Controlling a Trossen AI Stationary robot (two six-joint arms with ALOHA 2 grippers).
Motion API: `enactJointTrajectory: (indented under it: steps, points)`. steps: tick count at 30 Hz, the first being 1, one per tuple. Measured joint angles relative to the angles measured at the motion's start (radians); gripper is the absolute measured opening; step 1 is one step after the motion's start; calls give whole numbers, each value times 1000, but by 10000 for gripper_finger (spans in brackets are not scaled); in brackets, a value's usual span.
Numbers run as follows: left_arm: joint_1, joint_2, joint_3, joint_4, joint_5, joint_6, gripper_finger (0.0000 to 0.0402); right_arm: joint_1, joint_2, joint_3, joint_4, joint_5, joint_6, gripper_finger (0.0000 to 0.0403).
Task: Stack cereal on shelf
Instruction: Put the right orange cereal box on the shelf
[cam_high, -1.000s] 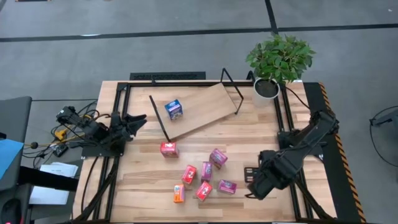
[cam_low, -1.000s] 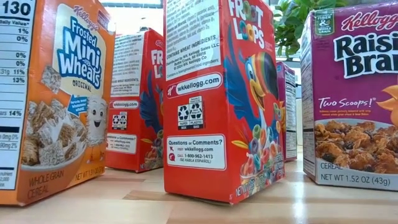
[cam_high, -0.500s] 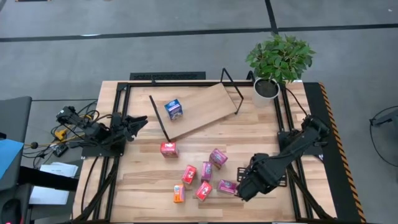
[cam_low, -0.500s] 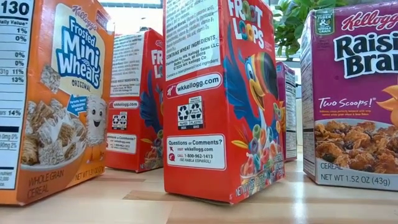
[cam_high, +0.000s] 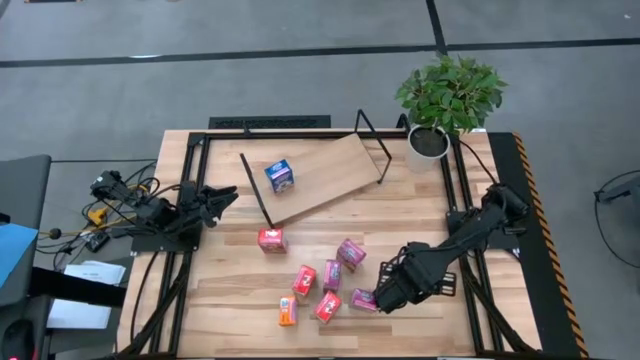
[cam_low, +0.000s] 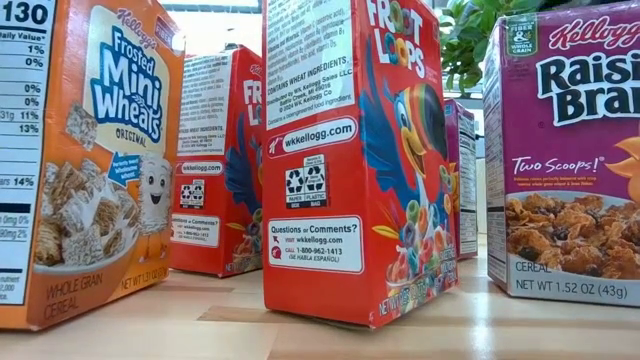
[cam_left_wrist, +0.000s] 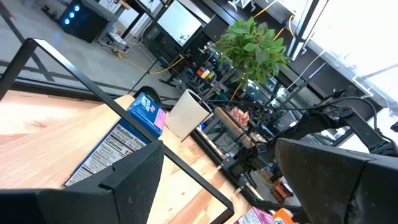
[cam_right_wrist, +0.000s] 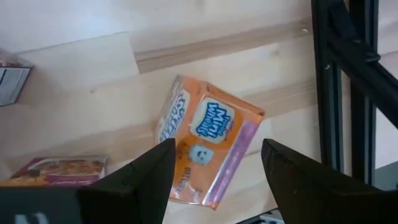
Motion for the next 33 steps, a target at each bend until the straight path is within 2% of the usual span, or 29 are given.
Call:
enactJointTrajectory:
  steps: [9, 20, 28, 33]
  points:
    - [0, 0, 0, 2, -37, 0, 300, 10, -1, -77, 130, -48, 9, 265]
    - [0, 0, 0, 0, -88, 8, 300, -16, -2, -77, 120, -7, -43, 265]
    - [0, 0, 0, -8, -119, 19, 300, -71, -1, -79, 79, 19, -240, 265]
    - [0, 0, 0, -19, -122, 7, 300, -59, 1, -80, 64, -6, -175, 265]
